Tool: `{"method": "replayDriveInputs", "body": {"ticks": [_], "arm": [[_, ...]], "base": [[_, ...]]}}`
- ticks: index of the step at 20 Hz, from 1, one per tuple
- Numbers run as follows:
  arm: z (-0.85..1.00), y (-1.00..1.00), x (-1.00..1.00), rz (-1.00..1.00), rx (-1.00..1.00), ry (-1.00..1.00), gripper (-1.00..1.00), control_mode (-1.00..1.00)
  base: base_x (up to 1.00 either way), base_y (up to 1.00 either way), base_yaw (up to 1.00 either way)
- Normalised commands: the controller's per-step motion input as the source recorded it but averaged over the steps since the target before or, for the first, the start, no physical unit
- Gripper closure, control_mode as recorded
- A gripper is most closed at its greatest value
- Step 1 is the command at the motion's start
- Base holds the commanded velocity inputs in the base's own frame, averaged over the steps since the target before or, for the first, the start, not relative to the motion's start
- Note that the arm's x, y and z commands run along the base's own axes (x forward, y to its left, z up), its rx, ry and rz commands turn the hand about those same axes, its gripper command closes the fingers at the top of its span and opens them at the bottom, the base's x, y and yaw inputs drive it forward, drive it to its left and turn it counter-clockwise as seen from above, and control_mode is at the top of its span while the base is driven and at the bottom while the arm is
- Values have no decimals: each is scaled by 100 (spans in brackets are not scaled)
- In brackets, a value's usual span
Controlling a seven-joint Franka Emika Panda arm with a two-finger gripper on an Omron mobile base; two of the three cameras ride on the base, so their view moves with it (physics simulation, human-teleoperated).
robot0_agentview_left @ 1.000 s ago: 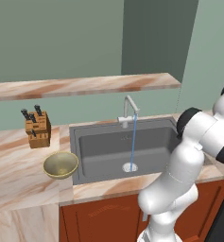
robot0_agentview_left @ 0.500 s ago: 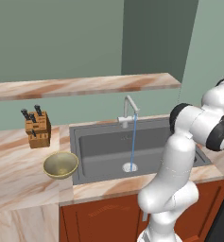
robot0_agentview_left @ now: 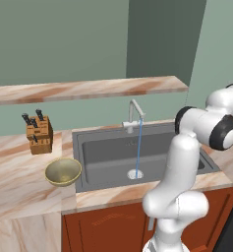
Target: Rinse each bowl for a few seconds and place them down in the sink or on the counter.
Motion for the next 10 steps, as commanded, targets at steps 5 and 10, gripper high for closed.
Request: {"method": "replayDriveInputs", "body": {"ticks": [5, 10], "arm": [[-7, 0, 13, 0, 0, -9, -100, -100], [-11, 0, 17, 0, 0, -6, -100, -100]], "base": [[0, 0, 0], [0, 0, 0]]}}
